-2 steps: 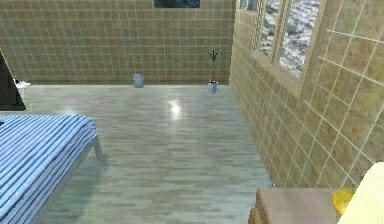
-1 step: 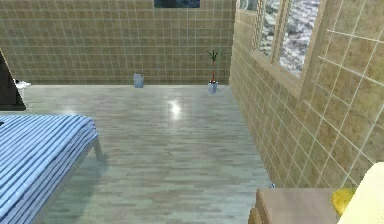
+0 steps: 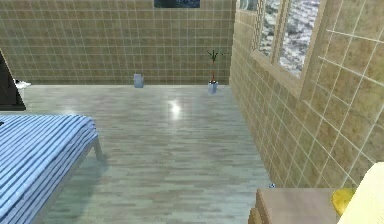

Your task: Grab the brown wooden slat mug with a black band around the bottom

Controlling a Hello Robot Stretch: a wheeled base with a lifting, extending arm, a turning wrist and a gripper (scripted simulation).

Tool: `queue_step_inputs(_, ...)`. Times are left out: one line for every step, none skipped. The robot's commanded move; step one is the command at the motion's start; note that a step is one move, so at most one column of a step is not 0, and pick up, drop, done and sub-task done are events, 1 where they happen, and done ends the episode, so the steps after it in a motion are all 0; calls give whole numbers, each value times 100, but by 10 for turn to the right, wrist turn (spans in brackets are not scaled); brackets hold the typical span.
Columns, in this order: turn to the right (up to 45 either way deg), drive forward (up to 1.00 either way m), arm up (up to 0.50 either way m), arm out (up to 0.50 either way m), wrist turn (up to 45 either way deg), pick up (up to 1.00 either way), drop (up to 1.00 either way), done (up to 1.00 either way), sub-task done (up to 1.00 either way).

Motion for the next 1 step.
queue_step_inputs(0, 0, 0, 0, 0, 100, 0, 0, 0)
